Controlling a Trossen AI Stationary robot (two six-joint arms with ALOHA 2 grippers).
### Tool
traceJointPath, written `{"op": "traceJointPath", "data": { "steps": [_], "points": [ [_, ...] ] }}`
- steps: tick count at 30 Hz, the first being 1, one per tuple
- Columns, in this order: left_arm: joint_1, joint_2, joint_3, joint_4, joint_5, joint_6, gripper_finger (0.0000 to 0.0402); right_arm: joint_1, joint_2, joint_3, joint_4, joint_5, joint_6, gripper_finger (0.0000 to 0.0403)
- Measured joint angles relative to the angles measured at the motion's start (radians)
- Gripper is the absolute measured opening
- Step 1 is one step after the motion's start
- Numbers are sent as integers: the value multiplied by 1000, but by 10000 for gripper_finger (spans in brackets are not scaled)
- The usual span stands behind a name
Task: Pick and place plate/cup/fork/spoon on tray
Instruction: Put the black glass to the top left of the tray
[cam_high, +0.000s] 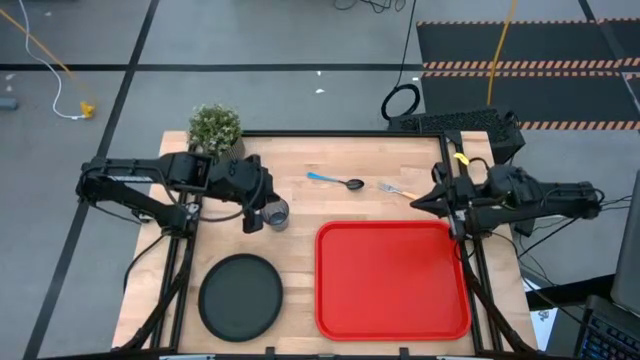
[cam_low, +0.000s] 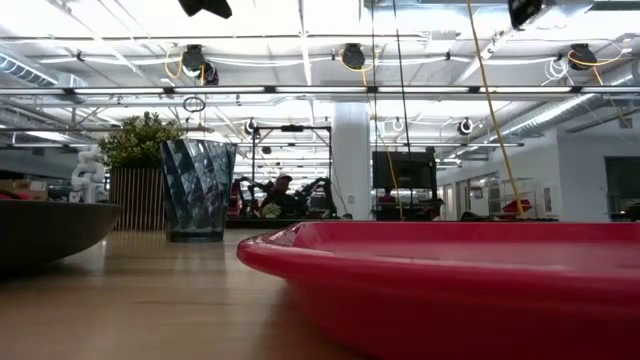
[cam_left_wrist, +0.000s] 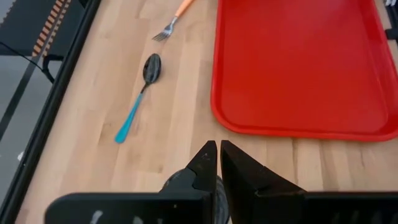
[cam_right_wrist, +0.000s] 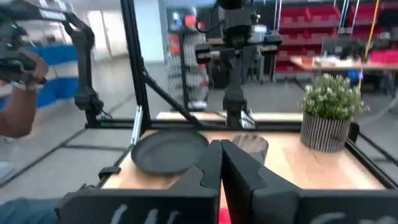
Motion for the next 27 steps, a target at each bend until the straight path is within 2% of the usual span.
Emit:
{"op": "traceJointPath", "data": {
  "steps": [6,10,21,24,27],
  "points": [
    [-19,0,-43,2,-18,-55,26,0,218,206,-238,167,15,0],
    [-35,0,-75,2,-19,-94,26,0,340,284,-363,223,59,0],
    [-58,10,-192,22,-19,-146,29,0,510,289,-484,223,228,0],
    [-59,31,-210,21,-19,-146,49,0,534,271,-439,221,219,0],
    [-61,67,-223,19,-22,-148,90,1,550,261,-424,222,193,0]
  ]
}}
